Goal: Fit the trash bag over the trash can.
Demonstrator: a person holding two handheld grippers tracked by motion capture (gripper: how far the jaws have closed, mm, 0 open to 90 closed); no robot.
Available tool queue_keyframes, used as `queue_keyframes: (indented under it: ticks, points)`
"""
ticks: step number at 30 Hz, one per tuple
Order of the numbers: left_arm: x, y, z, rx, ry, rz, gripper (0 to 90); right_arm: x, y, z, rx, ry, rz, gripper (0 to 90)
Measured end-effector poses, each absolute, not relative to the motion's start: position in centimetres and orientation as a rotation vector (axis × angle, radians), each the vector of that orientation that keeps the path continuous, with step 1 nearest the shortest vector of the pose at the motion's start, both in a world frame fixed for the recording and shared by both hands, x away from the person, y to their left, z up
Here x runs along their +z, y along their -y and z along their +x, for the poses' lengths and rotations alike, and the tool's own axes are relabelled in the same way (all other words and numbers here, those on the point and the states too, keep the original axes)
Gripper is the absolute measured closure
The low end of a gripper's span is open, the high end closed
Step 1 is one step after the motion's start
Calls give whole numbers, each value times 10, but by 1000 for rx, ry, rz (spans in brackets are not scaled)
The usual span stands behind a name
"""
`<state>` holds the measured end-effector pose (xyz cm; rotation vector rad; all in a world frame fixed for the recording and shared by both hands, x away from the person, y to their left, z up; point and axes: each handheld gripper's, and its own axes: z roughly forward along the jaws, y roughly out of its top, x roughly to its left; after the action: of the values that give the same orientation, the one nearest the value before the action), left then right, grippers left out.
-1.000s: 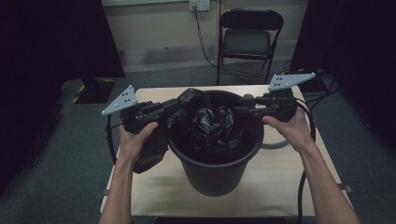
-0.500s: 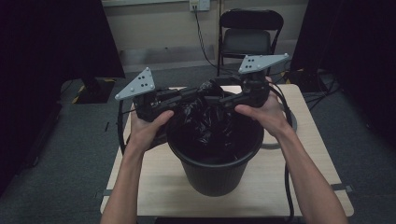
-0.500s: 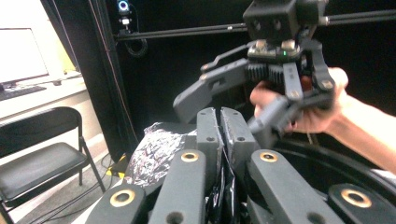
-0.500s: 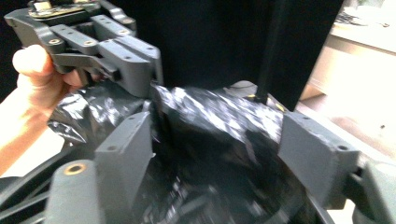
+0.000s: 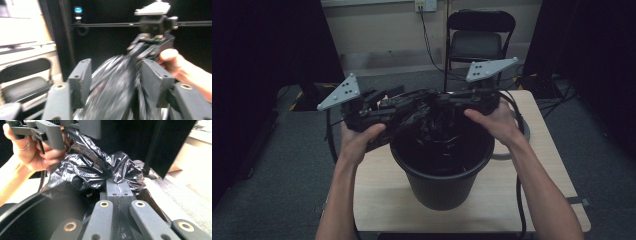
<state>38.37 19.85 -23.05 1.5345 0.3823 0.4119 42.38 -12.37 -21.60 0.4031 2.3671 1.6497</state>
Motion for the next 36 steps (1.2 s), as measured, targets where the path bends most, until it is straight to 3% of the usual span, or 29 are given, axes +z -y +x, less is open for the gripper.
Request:
queue_keyframes:
  ticks: [8,12,14,19,21,23,26,36]
  points:
    - [-262,-221,391,409,-489,1524,287,-234,174,428,1659,-2313,554,900]
    - [-277,-215,410,350,-525,1559,289,-245,178,427,1622,-2333,587,857]
    - [-282,-211,413,320,-524,1578,342,-248,178,427,1608,-2334,594,772]
    - [-285,-208,413,332,-512,1610,780,-243,177,421,1603,-2300,610,479]
    - [-282,-210,410,335,-506,1609,874,-238,176,416,1612,-2280,595,415]
    - [-278,-209,407,347,-492,1624,891,-233,175,412,1621,-2253,591,363]
    - [-269,-202,400,365,-454,1657,892,-224,169,410,1670,-2241,558,354]
    - [-246,-173,396,386,-374,1669,890,-216,116,414,1736,-2326,429,388]
